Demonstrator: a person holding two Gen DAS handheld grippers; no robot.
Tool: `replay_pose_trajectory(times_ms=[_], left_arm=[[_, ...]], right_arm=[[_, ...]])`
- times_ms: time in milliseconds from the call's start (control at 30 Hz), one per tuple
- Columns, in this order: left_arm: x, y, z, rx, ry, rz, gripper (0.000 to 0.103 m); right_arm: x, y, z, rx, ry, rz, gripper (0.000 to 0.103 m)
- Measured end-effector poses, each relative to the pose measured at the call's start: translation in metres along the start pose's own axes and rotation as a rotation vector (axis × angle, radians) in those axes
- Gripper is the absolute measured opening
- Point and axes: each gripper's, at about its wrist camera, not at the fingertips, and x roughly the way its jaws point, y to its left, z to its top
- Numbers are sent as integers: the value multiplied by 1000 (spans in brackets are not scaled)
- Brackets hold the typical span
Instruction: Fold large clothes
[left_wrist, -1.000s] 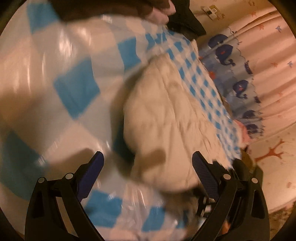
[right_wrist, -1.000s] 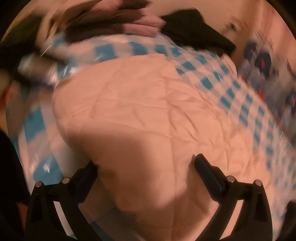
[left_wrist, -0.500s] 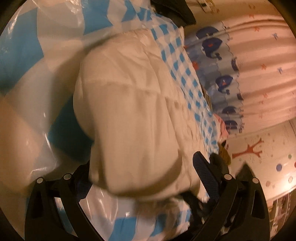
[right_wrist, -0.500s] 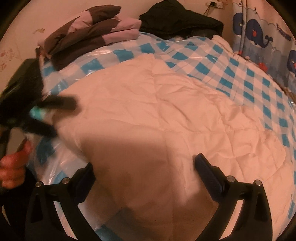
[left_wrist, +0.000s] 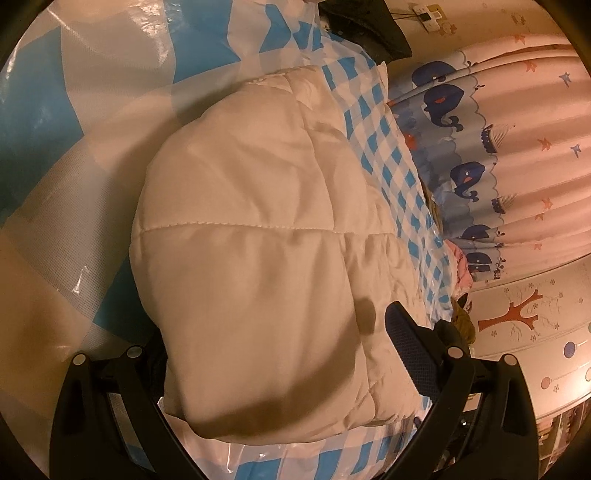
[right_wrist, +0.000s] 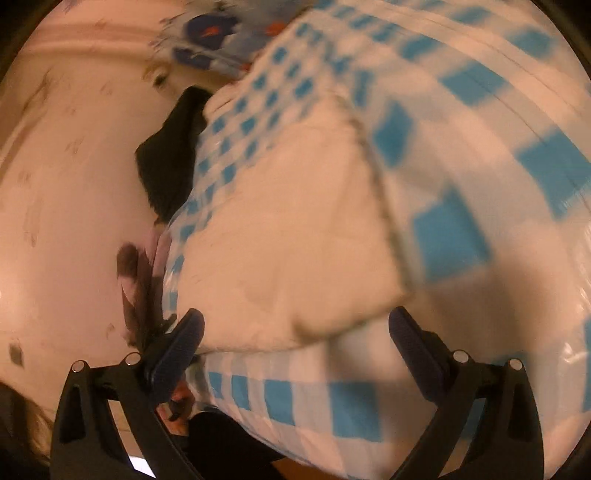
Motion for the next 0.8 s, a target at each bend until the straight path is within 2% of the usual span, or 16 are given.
replay_pose_trajectory(times_ms=[167, 333, 467, 533, 633, 667, 700, 733, 800], left_arm=[[2, 4, 0, -5, 6, 9, 94], [3, 5, 0, -5, 9, 12, 94], [4, 4, -1, 6, 11, 31, 94], [5, 3, -1, 14, 12, 42, 94], [6, 4, -2, 18, 14, 46, 94], [6, 4, -1, 18, 15, 46, 94], [6, 5, -1, 17, 17, 43, 94], [6, 5, -1, 16, 18, 41, 94], [6, 7, -2, 16, 19, 39, 94]], right_arm=[[30, -13, 6, 61, 54, 118, 96], [45, -13, 16, 37, 64, 51, 96], [48, -22, 18, 71, 78, 52, 96], [53, -20, 17, 58, 85, 10, 96], [53, -16, 21, 63, 55, 41, 95], [51, -16, 23, 73, 31, 52, 79], [48, -16, 25, 79, 2, 19, 39], [47, -17, 27, 81, -10, 14, 33], [49, -18, 27, 77, -13, 30, 29]])
